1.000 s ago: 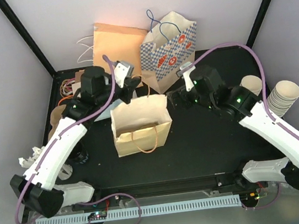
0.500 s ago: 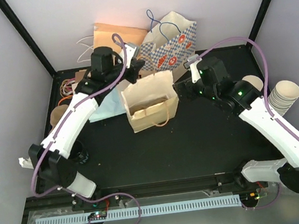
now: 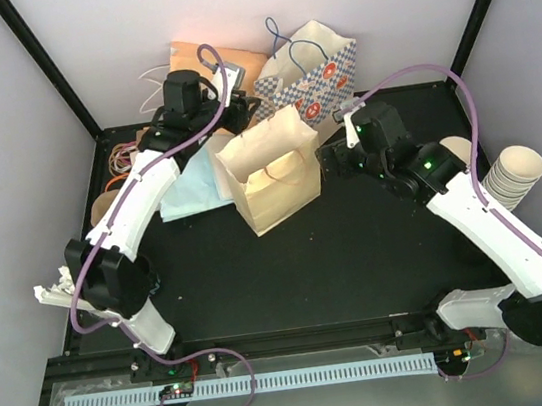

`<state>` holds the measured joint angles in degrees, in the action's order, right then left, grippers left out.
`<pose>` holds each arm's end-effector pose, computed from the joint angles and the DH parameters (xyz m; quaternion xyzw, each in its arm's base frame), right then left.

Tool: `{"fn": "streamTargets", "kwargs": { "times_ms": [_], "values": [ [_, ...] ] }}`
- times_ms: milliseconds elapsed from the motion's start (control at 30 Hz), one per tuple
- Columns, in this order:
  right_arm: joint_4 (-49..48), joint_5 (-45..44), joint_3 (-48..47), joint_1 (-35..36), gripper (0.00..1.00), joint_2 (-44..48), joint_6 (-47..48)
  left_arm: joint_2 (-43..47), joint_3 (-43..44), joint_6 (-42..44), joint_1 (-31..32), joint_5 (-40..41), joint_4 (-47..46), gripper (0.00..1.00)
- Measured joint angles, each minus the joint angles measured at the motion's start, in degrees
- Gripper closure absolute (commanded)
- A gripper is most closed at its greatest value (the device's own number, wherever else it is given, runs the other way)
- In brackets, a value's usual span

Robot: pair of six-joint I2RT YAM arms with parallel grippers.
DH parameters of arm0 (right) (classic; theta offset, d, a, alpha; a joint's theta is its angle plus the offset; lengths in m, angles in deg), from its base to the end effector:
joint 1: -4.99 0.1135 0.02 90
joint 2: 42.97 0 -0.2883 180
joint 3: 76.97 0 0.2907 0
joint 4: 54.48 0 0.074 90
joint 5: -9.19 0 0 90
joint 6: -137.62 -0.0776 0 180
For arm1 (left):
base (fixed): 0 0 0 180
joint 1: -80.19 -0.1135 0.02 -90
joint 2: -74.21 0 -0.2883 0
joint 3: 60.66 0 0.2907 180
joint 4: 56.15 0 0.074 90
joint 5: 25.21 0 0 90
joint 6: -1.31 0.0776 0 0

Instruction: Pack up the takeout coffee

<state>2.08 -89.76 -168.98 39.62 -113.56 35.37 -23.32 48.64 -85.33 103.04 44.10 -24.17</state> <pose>0.2685 0.1708 0.4049 -0.1365 0.8750 0.1192 0.4489 0.4316 -0.2116 0.4080 0.2830 0.7626 -0.2404 0.5297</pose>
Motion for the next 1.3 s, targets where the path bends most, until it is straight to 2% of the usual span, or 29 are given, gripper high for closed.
{"fn": "streamTargets", "kwargs": {
  "times_ms": [167, 233, 300, 400, 600, 767, 1033, 1300],
  "values": [
    [1.0, -2.8, -0.4, 0.0, 0.0, -1.4, -2.1, 1.7, -0.3, -0.1, 0.0, 1.0, 0.6, 0.24],
    [1.5, -4.1, -0.9, 0.0, 0.0, -2.1, -3.2, 4.0, -1.0, -0.4, -0.1, 1.3, 1.1, 0.19],
    [1.8, -5.0, -0.9, 0.0, 0.0, -2.2, -3.8, 7.6, -2.8, -1.1, -0.1, 2.0, 1.4, 0.16],
    [1.8, -6.3, -0.9, 0.0, 0.0, -2.2, -4.8, 14.3, -7.3, -2.5, -0.1, 3.4, 1.5, 0.03],
    [1.8, -8.6, -0.8, -0.1, 0.0, -1.3, -6.8, 29.4, -20.6, -5.5, -0.2, 6.9, 2.4, 0.01],
    [1.8, -7.0, -0.8, -0.2, 0.0, -1.5, -7.0, 36.7, -28.3, -6.2, -0.3, 9.6, 2.6, 0.01],
    [3.4, 1.2, -5.6, -0.2, 0.0, -10.0, -5.7, 31.4, -26.7, -7.2, -0.3, 10.8, 5.2, 0.01],
    [5.9, 0.7, -8.8, -0.2, 0.02, -11.4, -6.1, 34.9, -26.4, -8.2, -0.3, 11.8, 9.9, 0.01]
  ]
}}
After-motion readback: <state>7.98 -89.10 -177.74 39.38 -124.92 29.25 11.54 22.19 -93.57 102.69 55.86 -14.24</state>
